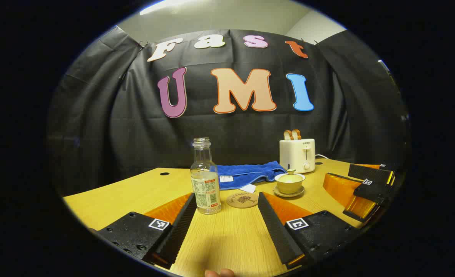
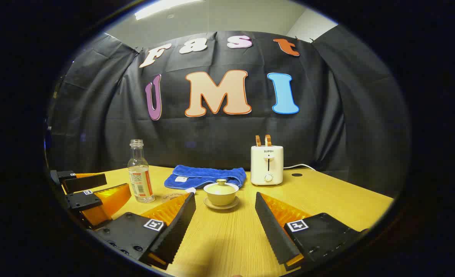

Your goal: Open the teacup lid with one hand, grasp the water bottle and pour water into the teacup with the other hand; after pouring, place the water bottle on the coaster and then close the teacup lid.

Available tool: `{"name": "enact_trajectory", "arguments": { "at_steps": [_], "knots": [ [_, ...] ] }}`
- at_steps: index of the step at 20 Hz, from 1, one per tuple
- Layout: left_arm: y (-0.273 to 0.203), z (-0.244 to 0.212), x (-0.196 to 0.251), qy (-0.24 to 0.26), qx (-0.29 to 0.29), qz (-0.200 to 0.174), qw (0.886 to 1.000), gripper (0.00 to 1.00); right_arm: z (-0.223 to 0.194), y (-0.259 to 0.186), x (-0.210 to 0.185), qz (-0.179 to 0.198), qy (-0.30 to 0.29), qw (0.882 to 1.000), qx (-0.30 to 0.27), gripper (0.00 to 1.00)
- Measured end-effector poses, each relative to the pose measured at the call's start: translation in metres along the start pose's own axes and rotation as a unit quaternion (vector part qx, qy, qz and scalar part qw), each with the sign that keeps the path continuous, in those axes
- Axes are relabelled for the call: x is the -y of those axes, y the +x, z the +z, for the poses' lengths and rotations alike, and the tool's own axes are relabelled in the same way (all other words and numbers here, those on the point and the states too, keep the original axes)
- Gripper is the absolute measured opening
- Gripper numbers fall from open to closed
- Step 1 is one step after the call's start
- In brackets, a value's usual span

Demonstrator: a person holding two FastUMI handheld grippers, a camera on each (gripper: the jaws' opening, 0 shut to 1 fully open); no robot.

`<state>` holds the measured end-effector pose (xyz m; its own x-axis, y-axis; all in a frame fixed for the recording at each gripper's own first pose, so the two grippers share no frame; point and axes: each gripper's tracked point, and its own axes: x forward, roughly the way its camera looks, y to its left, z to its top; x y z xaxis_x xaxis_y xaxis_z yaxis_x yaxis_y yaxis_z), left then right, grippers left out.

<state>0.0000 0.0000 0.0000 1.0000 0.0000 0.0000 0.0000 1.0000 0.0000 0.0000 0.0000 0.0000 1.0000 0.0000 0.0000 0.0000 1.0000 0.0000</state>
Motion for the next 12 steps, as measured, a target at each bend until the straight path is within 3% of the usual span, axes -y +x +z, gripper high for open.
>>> {"name": "enact_trajectory", "arguments": {
  "at_steps": [6, 7, 8, 12],
  "knots": [
    [0.0004, -0.0021, 0.0015, -0.006, -0.003, -0.004, 1.0, 0.94, -0.0003, 0.0026, -0.0011, 0.0, 0.0, 1.0, 0.001, 0.95],
    [0.0001, -0.0031, 0.0012, -0.008, -0.004, -0.003, 1.0, 0.94, 0.0016, 0.0029, -0.0009, 0.0, 0.0, 1.0, 0.003, 0.99],
    [0.0006, -0.0022, 0.0014, -0.008, -0.002, -0.003, 1.0, 0.94, -0.0002, 0.0029, -0.0007, 0.0, 0.0, 1.0, 0.002, 0.95],
    [0.0004, -0.0032, 0.001, -0.007, -0.003, -0.003, 1.0, 0.93, 0.0003, 0.0031, -0.0011, 0.0, 0.0, 1.0, 0.004, 0.99]
  ]
}}
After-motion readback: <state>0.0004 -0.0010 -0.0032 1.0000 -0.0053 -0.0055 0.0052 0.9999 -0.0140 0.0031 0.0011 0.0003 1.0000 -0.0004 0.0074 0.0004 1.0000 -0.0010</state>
